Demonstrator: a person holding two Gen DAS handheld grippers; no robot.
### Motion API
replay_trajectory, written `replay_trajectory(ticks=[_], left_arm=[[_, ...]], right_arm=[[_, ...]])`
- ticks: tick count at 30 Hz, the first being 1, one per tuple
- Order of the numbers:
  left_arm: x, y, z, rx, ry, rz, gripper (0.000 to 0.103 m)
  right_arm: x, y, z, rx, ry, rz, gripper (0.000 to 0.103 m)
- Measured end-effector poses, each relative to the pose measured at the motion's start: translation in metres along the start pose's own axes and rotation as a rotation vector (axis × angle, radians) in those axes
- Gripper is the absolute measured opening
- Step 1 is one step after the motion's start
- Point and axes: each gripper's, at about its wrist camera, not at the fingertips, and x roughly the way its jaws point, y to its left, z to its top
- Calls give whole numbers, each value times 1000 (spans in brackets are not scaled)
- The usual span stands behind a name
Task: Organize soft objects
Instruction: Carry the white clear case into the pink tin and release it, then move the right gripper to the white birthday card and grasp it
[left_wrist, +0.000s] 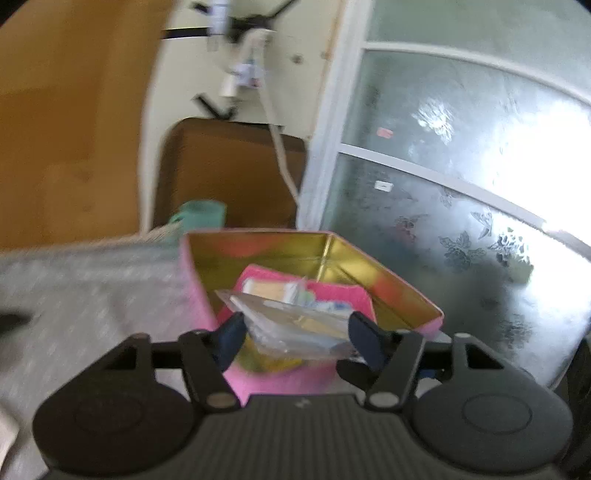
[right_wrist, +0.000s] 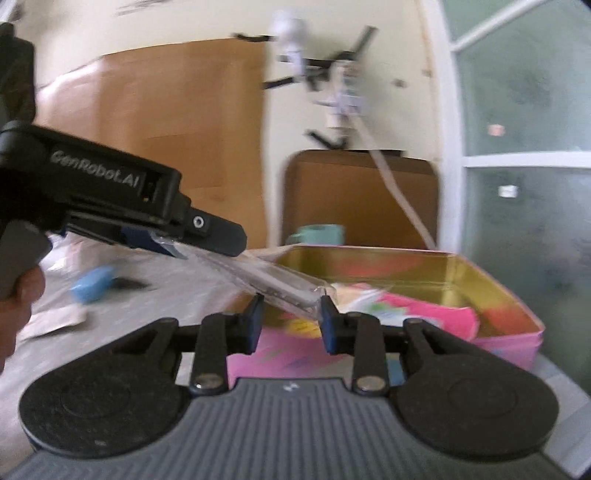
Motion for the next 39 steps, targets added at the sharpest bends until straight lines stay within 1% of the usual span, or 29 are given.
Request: replay_trajectory(ticks=[1, 2, 3, 4, 5, 6, 7, 8, 10, 12, 17, 21, 24, 26, 28, 30, 32, 36, 39], left_arm=[[16, -5, 4, 19, 7, 9, 70], [35, -8, 7, 33, 30, 20, 70], [53, -8, 7, 32, 69, 46, 70], [65, -5, 5, 11, 104, 83, 67], [71, -1, 3, -21, 127, 101, 66], [69, 5, -1, -54, 128, 88, 66], [63, 9, -6, -71, 115, 68, 68], [57, 11, -11, -67, 102, 73, 68], [46, 14, -19, -48, 86, 104, 68], [34, 19, -27, -53, 80, 112, 68], [5, 31, -37, -93, 67, 125, 68], [-22, 48, -60, -110, 81, 181, 69], [-36, 65, -81, -131, 106, 239, 69], [-44, 76, -93, -175, 133, 252, 69], [-53, 85, -102, -197, 137, 266, 69], [-65, 92, -111, -190, 131, 297, 69], [-78, 100, -118, -190, 122, 325, 69], [-109, 115, -133, -193, 90, 386, 69], [-136, 135, -143, -205, 62, 447, 69]], right_arm=[[10, -8, 2, 12, 0, -23, 38], [23, -16, 2, 18, 0, -50, 40], [36, -21, 1, 7, 16, -95, 42], [48, -25, 0, -10, 49, -144, 42], [58, -29, -3, -13, 82, -190, 43], [61, -34, -6, 10, 94, -198, 43], [58, -41, -10, 47, 89, -180, 43], [51, -44, -13, 74, 73, -162, 43], [41, -41, -19, 67, 44, -159, 43], [36, -35, -22, 60, 29, -151, 44], [32, -19, -19, 100, 15, -89, 44], [25, 2, -17, 103, 19, -23, 44], [21, 23, -20, 96, 63, 33, 44], [23, 35, -25, 105, 112, 71, 44], [27, 46, -30, 125, 167, 105, 44], [33, 56, -34, 128, 218, 129, 44], [37, 67, -35, 112, 251, 145, 44], [45, 87, -34, 90, 296, 181, 44], [54, 102, -35, 82, 335, 214, 44]])
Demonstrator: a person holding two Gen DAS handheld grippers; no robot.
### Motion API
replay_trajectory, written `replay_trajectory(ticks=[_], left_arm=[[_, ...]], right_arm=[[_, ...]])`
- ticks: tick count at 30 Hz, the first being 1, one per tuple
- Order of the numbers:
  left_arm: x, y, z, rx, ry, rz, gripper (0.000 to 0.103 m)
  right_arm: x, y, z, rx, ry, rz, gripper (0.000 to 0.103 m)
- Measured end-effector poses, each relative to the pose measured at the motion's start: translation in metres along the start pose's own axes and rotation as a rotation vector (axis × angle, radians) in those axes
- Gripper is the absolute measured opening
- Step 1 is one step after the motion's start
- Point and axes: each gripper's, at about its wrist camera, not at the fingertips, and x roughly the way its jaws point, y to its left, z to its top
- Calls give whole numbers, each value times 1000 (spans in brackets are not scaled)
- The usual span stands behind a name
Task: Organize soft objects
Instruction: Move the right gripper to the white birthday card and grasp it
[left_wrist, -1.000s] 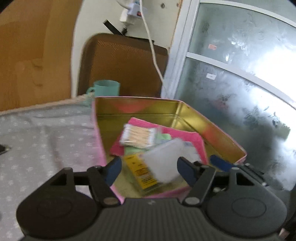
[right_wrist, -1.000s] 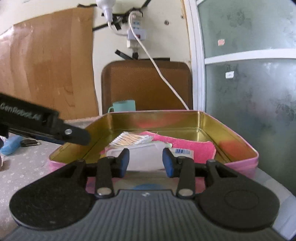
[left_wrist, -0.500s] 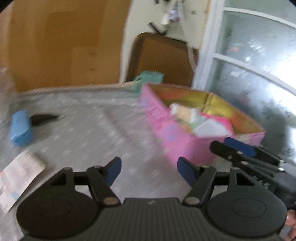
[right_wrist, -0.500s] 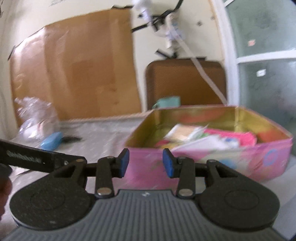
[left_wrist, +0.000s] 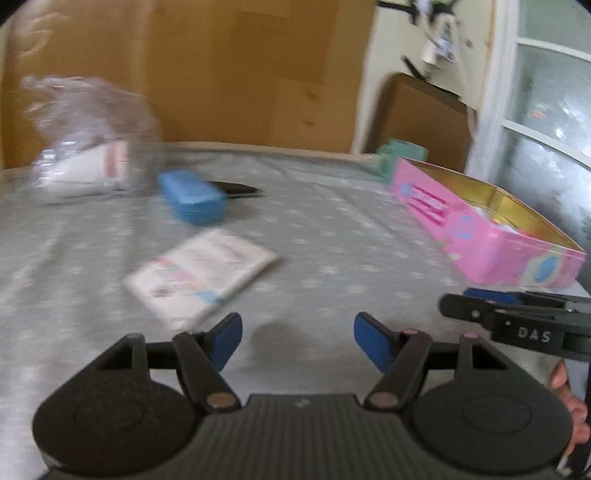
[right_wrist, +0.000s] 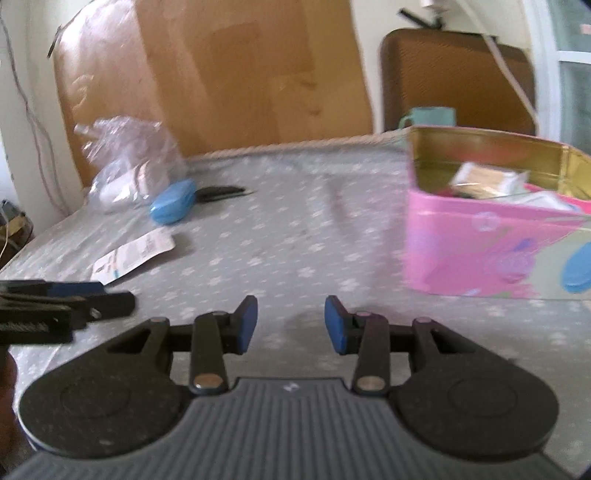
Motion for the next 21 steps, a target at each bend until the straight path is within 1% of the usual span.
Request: replay_trajectory(ticks=[2, 6, 7, 9, 11, 13, 15, 17, 18, 19, 20, 21], left_arm=[[-5, 24, 1, -12, -19, 57, 69], [-10, 77, 2, -78, -66, 238, 70], [-12, 90, 2, -134, -74, 249, 69], [-16, 116, 0, -288, -101, 176, 70], [-18, 128, 0, -369, -111, 171, 70], [-20, 133, -2, -408, -125, 151, 70], [-21, 132, -2, -408, -136, 140, 70], [-20, 129, 0, -393, -134, 142, 70], [-20, 126, 1, -384, -137, 142, 70], [-21, 127, 0, -379, -140, 142, 70], [-21, 127, -1, -376, -142, 141, 70], [-21, 128, -2, -375, -142, 138, 70]], right_arm=[[9, 11, 1, -21, 23, 18, 44], [24, 39, 3, -69, 57, 72, 46], [28, 47, 6, -79, 63, 95, 46], [39, 60, 12, -77, 78, 147, 46], [52, 73, 22, -59, 93, 190, 46], [68, 83, 34, -32, 95, 223, 46], [87, 88, 45, -2, 109, 237, 46], [111, 91, 52, 53, 150, 252, 45], [120, 92, 53, 85, 174, 264, 42], [124, 92, 52, 118, 168, 274, 25], [126, 95, 53, 132, 167, 281, 21], [126, 96, 52, 154, 174, 299, 18]])
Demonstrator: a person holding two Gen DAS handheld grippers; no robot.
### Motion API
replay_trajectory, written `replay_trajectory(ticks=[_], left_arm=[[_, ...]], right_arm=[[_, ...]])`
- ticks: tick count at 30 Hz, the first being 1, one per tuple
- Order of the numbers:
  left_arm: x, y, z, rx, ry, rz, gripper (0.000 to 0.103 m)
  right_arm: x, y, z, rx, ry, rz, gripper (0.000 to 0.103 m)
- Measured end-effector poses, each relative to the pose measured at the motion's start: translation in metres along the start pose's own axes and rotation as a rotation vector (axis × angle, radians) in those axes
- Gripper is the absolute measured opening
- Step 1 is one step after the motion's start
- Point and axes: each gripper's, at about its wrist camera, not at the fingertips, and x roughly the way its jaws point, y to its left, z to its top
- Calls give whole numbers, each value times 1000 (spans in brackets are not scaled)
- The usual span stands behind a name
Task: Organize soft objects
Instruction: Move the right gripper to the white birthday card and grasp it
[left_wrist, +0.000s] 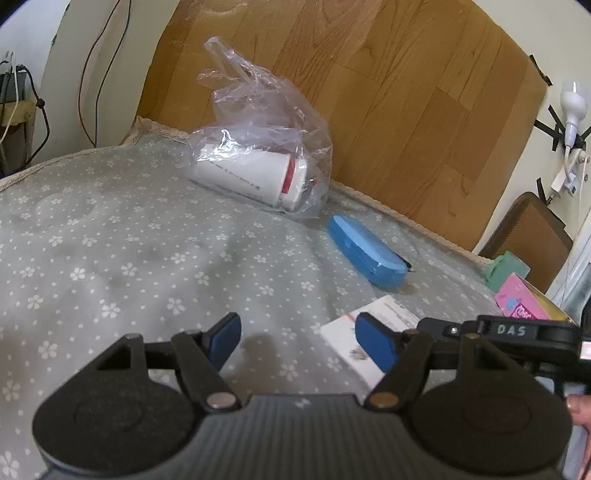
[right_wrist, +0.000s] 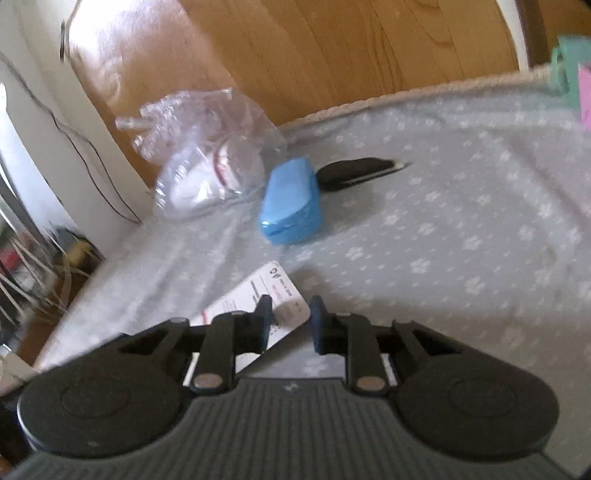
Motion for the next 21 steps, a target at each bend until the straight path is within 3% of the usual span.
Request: replay_trajectory(ticks=[7, 9, 13, 15, 16, 17, 18, 21], left_arm=[[0, 0, -1, 8, 7, -14, 71], [0, -3, -2, 23, 12, -18, 71], [3, -6, -1, 56, 32, -32, 71], [6, -9, 0, 76, 53, -55, 71], [7, -13, 0, 95, 65, -68, 71], [10, -20, 0, 118, 83, -84, 71], [11, -28, 0, 137, 99, -97, 71], [13, -56, -2, 193, 141, -172, 72]], right_arm=[[-52, -14, -26, 28, -21, 27, 14], [-76, -23, -42, 22, -13, 15, 8], [-120, -29, -83, -104, 8, 16, 12], [-133, -23, -97, -193, -20, -10, 17], [-137, -21, -100, -238, -27, -25, 27], [-139, -19, -101, -276, -36, -39, 47], [-138, -16, -100, -301, -48, -56, 54], [-130, -13, -94, -345, -69, -74, 58]])
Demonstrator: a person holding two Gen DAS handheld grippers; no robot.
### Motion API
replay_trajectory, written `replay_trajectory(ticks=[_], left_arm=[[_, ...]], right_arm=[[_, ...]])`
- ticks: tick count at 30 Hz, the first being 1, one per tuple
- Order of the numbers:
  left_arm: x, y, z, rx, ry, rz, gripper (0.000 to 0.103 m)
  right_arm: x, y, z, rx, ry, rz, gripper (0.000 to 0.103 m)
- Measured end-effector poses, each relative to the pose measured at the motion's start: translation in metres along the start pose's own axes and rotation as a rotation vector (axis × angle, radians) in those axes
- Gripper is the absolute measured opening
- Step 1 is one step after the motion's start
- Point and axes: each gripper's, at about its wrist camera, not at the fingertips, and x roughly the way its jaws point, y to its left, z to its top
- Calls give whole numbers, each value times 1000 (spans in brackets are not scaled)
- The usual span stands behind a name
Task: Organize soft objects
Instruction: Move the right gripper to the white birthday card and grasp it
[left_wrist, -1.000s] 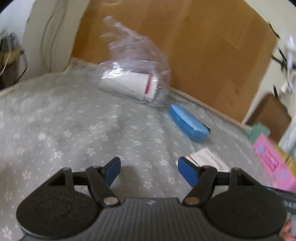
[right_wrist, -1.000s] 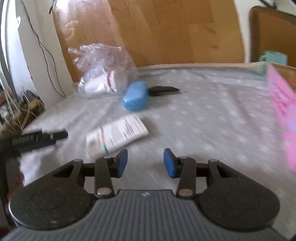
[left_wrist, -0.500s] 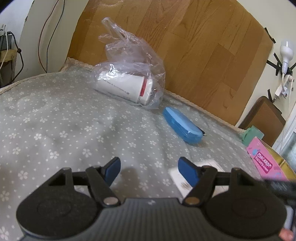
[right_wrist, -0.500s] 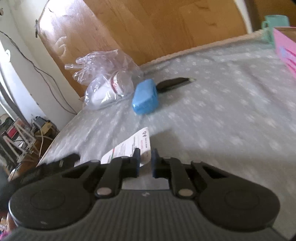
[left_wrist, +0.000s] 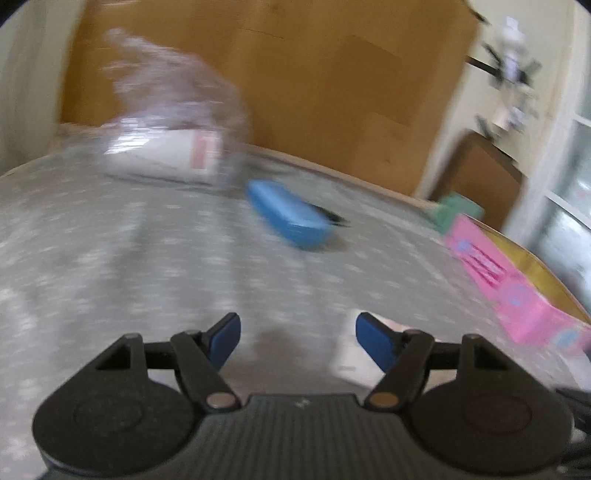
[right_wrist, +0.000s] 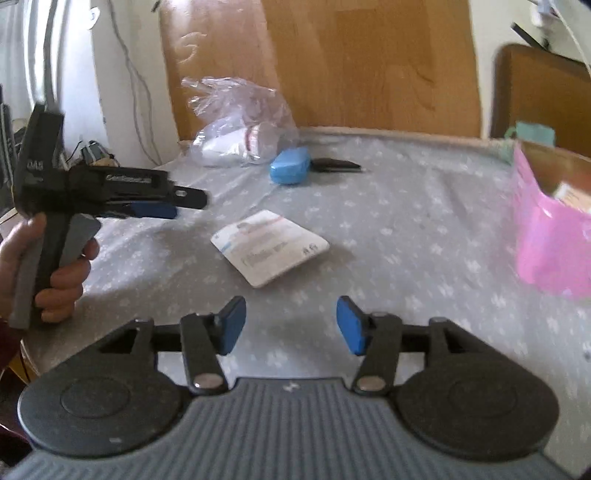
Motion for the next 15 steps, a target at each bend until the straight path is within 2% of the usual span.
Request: replay_trajectory(ticks=[2, 4, 6, 7, 8, 9, 10, 11, 12, 13, 14, 15], left_arm=[[8, -16, 3, 29, 26, -43, 78], [17, -26, 3, 53, 55, -60, 89], [26, -31, 0, 55, 103, -93, 92], [31, -33, -3, 51, 133, -121, 90], [32, -35, -6, 54, 137, -132, 90], [30, -40, -11, 76, 123, -121, 85], [29, -43, -14, 94, 116, -119, 75], [26, -47, -16, 105, 113, -124, 67], [24, -50, -18, 96, 128, -162, 47], [25, -52, -18, 72, 158, -222, 36], [24, -54, -19, 46, 169, -264, 37], [24, -60, -20, 52, 167, -250, 39]], right_arm=[[9, -1, 5, -24, 1, 12, 59], [21, 1, 9, -36, 21, -3, 59], [31, 2, 14, -48, 40, -10, 59], [35, 3, 16, -56, 45, -8, 59], [37, 5, 17, -62, 47, -7, 59], [41, 5, 19, -68, 50, -7, 59], [45, 6, 21, -74, 51, -5, 56], [48, 5, 22, -82, 52, 6, 44], [51, 6, 23, -86, 46, 4, 36], [53, 7, 24, -84, 41, -1, 29], [52, 7, 24, -72, 40, 11, 29], [51, 7, 23, -63, 38, 25, 29]])
